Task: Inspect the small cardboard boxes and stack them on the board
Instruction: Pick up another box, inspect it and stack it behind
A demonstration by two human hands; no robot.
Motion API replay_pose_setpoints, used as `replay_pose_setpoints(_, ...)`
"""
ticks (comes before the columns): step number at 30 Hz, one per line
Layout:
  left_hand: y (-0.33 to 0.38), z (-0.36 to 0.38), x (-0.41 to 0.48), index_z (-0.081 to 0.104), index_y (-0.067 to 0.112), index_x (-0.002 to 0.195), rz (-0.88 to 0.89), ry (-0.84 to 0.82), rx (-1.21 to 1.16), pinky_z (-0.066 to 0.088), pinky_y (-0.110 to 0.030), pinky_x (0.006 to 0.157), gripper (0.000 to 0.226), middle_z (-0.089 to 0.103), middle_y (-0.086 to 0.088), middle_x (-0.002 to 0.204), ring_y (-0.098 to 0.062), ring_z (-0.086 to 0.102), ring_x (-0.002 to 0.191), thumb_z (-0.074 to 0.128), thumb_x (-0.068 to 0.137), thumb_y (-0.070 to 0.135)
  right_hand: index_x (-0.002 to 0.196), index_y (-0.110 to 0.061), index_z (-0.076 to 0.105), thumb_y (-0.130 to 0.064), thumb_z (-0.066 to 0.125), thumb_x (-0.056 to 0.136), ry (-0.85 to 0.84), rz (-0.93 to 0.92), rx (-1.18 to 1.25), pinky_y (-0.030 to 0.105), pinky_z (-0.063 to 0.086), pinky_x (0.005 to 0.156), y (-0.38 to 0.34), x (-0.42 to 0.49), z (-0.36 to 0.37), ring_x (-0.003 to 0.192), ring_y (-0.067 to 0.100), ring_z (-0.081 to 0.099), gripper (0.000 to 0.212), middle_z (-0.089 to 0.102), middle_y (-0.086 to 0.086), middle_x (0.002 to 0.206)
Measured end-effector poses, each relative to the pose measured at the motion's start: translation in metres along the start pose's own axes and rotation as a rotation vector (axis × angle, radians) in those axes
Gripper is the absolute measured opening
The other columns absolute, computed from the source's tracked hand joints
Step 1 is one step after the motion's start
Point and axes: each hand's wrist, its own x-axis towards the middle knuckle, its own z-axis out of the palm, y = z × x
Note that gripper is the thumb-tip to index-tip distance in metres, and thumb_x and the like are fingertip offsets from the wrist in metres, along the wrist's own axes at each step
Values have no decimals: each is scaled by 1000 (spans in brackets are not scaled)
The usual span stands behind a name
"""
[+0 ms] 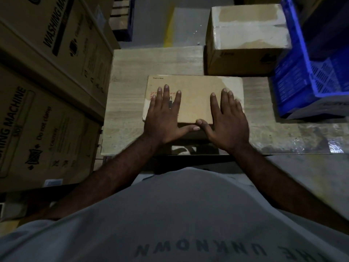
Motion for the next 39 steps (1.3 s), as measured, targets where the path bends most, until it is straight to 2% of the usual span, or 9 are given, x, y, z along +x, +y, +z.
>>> replay_pose_setpoints(6, -5, -11, 4, 4, 17, 164, 36, -31, 50, 10, -56, 126, 132, 1, -24, 169, -43, 4, 155, 14, 65, 104, 165, -12, 19, -78, 11, 98, -42, -9, 4, 53, 13, 127, 0, 2, -8, 159, 38, 10, 94, 12, 25, 171)
replay_pose_setpoints(10, -18, -30, 20, 34, 23, 154, 62, 80, -6, 33, -51, 110, 110, 35, -19, 152, -39, 36, 136, 24, 74, 98, 163, -14, 26, -74, 12, 98, -62, -5, 72, 54, 18, 126, 12, 23, -20, 158, 39, 15, 89, 18, 26, 169)
replay_pose_setpoints(16, -24, -30, 47, 26, 27, 158, -10, 20, -25, 13, -60, 122, 105, 17, -21, 167, -41, 16, 153, 22, 79, 96, 165, -13, 20, -70, 20, 101, -96, 84, 99, 55, 12, 126, 27, 52, -20, 159, 41, 5, 86, 7, 28, 170)
replay_pose_setpoints(22, -21, -20, 45, 19, 23, 162, -22, 12, -34, 10, -57, 125, 121, 12, -23, 168, -45, 12, 153, 21, 71, 103, 166, -14, 16, -73, 27, 100, -65, 91, 127, 55, 8, 127, 25, 50, -12, 160, 39, 2, 90, 5, 26, 171)
replay_pose_setpoints(30, -24, -15, 43, 14, 25, 164, -8, 37, -86, 4, -56, 126, 118, 3, -20, 170, -40, 3, 156, 26, 74, 100, 166, -14, 16, -72, 28, 101, -19, 81, 135, 55, 8, 127, 27, 49, -7, 160, 37, 0, 87, 4, 25, 172)
replay_pose_setpoints(32, -24, -14, 41, 21, 24, 162, -12, 71, -114, 5, -55, 126, 110, 7, -20, 170, -40, 6, 156, 31, 79, 95, 165, -15, 20, -68, 31, 102, -6, 88, 167, 54, 10, 127, 26, 49, -7, 160, 36, 2, 83, 6, 23, 172)
replay_pose_setpoints(35, -23, -12, 36, 47, 18, 149, -25, 209, -213, 15, -57, 124, 82, 29, -19, 164, -36, 24, 153, 44, 91, 76, 161, -16, 34, -59, 40, 104, 54, 100, 273, 54, 16, 126, 26, 47, -8, 160, 35, 7, 71, 14, 21, 172)
replay_pose_setpoints(37, -22, -10, 28, 61, 13, 132, -47, 396, -277, 24, -58, 119, 61, 44, -16, 155, -31, 39, 145, 49, 96, 60, 154, -15, 46, -46, 48, 105, 221, 101, 439, 50, 25, 125, 28, 42, -7, 159, 34, 16, 58, 25, 20, 169)
replay_pose_setpoints(39, -23, -3, 17, 64, 11, 128, -122, 552, -358, 31, -56, 116, 51, 48, -15, 151, -30, 47, 138, 52, 99, 51, 152, -12, 51, -37, 49, 108, 397, 143, 602, 43, 31, 124, 34, 35, -2, 157, 30, 25, 50, 34, 17, 166)
